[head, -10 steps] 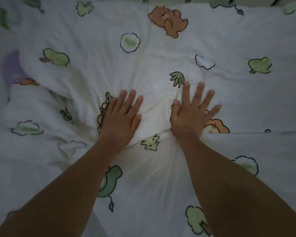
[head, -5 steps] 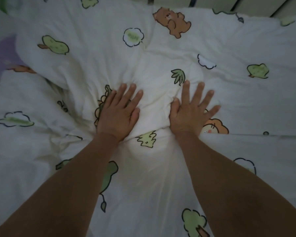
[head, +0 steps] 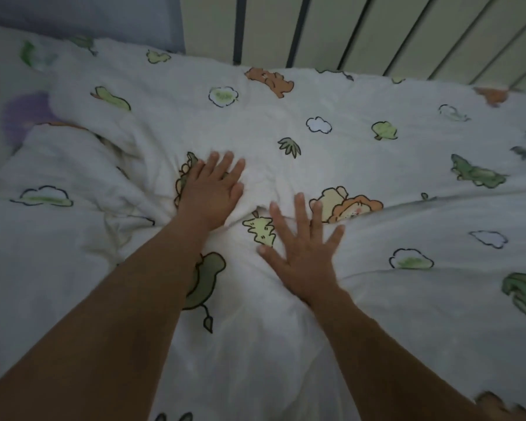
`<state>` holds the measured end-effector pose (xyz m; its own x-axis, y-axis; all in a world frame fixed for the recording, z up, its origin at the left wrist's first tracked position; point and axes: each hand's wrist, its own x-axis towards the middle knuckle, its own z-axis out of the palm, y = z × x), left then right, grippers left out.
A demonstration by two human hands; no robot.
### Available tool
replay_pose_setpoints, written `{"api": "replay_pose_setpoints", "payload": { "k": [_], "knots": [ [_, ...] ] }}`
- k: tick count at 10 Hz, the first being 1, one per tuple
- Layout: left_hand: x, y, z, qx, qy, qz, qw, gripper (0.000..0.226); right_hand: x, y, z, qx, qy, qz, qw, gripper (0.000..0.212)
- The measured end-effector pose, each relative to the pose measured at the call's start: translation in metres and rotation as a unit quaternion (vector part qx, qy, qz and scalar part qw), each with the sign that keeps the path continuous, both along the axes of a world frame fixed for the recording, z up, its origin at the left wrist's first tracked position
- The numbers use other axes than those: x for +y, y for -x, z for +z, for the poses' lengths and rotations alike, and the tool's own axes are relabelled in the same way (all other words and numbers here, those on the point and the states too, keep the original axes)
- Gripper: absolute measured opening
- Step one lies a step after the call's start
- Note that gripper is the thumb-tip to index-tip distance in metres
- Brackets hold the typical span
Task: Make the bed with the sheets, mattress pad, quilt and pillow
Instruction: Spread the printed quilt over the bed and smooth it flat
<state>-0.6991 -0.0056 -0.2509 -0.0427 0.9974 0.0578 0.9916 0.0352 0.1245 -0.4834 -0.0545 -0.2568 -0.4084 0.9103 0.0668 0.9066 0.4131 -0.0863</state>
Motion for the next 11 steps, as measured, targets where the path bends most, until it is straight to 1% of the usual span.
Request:
{"api": "replay_pose_setpoints", "payload": {
  "k": [1, 2, 3, 4, 5, 6, 7, 8, 9, 11],
  "knots": [
    [-0.038, 0.011, 0.017, -0.073, 0.027, -0.035, 0.996, 0.061, 0.015, 0.000, -0.006, -0.035, -0.031, -0.017, 0.999, 0.067],
    [-0.118, 0.042, 0.033, -0.028, -0.003, -0.026, 0.999, 0.071, 0.000, 0.013, -0.008, -0.064, -0.055, -0.024, 0.996, 0.065],
    [-0.182, 0.088, 0.027, 0.074, 0.011, 0.088, 0.993, 0.070, -0.020, 0.026, 0.002, -0.059, -0.050, -0.070, 0.995, 0.063],
    [-0.257, 0.115, 0.020, 0.154, 0.026, 0.243, 0.957, 0.073, -0.057, 0.026, 0.010, -0.029, 0.037, -0.126, 0.991, 0.065],
    [-0.319, 0.103, 0.039, 0.071, 0.226, 0.234, 0.943, 0.073, -0.105, 0.009, 0.020, 0.010, 0.117, -0.116, 0.986, 0.066],
    [-0.337, 0.087, 0.051, -0.009, 0.241, 0.289, 0.926, 0.074, -0.135, -0.009, 0.030, -0.040, 0.174, -0.098, 0.979, 0.069],
    [-0.379, 0.057, 0.049, -0.030, 0.277, 0.314, 0.908, 0.079, -0.167, -0.025, 0.047, -0.070, 0.231, -0.095, 0.966, 0.069],
    [-0.400, 0.043, 0.056, -0.054, 0.288, 0.331, 0.897, 0.083, -0.187, -0.034, 0.055, -0.079, 0.266, -0.092, 0.956, 0.069],
    [-0.415, 0.038, 0.051, -0.030, 0.293, 0.330, 0.897, 0.085, -0.200, -0.037, 0.059, -0.094, 0.295, -0.094, 0.946, 0.063],
    [-0.444, 0.025, 0.044, -0.010, 0.275, 0.330, 0.903, 0.085, -0.225, -0.051, 0.064, -0.142, 0.306, -0.070, 0.939, 0.064]
  ]
}}
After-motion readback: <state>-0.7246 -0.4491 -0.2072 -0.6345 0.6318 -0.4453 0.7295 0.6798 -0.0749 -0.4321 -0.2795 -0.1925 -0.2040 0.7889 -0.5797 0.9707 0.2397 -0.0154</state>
